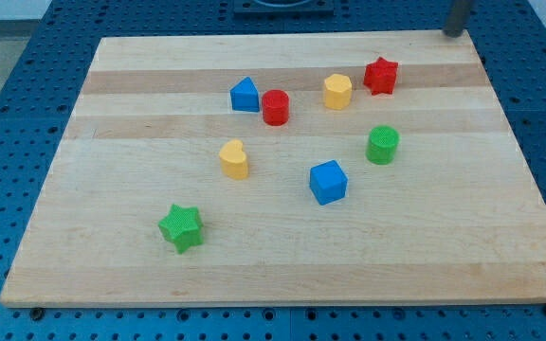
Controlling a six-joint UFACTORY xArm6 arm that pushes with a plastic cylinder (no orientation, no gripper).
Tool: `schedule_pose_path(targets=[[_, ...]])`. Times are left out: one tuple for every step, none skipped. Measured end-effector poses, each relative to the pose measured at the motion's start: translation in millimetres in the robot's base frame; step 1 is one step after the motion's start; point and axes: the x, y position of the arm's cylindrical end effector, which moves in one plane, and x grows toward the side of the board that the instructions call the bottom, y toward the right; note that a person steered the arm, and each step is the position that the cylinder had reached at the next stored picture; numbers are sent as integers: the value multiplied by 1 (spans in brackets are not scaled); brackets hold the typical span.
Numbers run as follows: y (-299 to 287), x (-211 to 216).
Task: Point your arm at the red circle
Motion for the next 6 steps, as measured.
schedule_pose_path(targets=[[-72, 0], [-123, 16], [-128, 46], [-128, 69], [-130, 73], [-134, 93]])
